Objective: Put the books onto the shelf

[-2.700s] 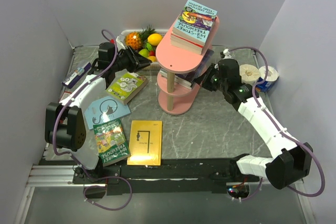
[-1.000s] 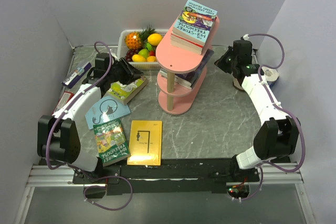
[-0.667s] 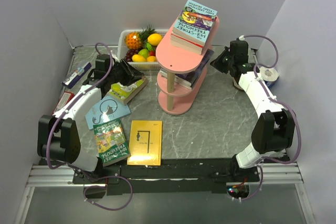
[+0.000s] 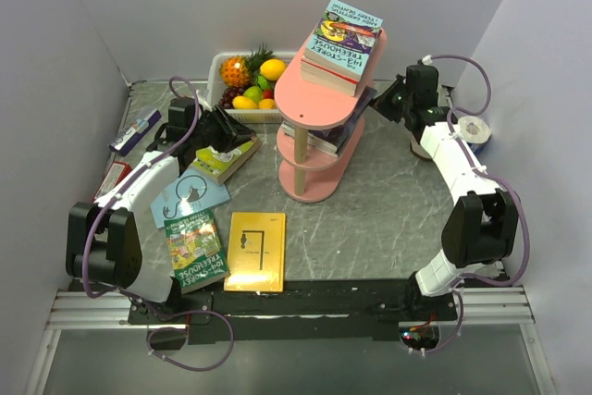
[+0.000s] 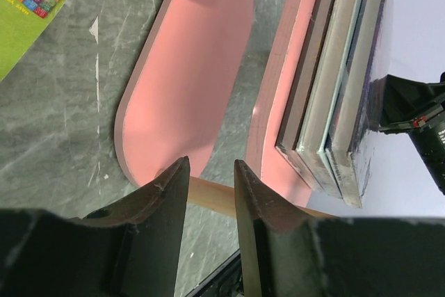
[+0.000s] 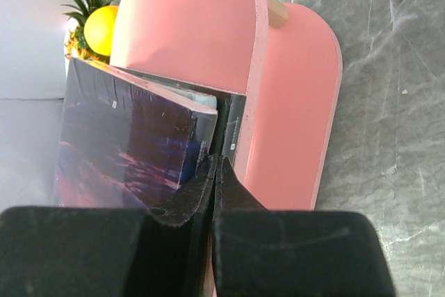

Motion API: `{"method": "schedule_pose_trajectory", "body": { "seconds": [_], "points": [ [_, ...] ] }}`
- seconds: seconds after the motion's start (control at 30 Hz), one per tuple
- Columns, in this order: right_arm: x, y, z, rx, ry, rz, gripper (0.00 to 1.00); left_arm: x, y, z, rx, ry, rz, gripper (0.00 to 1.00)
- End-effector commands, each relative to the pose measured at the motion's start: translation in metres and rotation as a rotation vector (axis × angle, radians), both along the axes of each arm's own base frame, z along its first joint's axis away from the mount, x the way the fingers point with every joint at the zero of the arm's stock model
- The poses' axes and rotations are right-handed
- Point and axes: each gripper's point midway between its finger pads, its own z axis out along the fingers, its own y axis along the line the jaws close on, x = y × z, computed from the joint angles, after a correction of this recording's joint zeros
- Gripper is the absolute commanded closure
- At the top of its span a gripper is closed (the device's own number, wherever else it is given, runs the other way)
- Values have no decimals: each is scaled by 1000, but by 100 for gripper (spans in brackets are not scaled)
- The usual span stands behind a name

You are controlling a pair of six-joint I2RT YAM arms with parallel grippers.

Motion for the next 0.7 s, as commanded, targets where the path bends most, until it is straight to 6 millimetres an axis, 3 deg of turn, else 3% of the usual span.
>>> {"method": "schedule_pose_trajectory", "body": {
  "seconds": [0.0, 0.4, 0.67],
  "points": [
    [14, 0, 27, 17, -78, -8, 100, -1, -4, 11, -31, -36, -19, 62],
    [20, 6, 39, 17, -92, 6, 100, -1, -7, 9, -39, -31, -31, 62],
    [19, 7, 35, 19, -79, 7, 100, -2, -7, 10, -35, -34, -34, 61]
  ]
}}
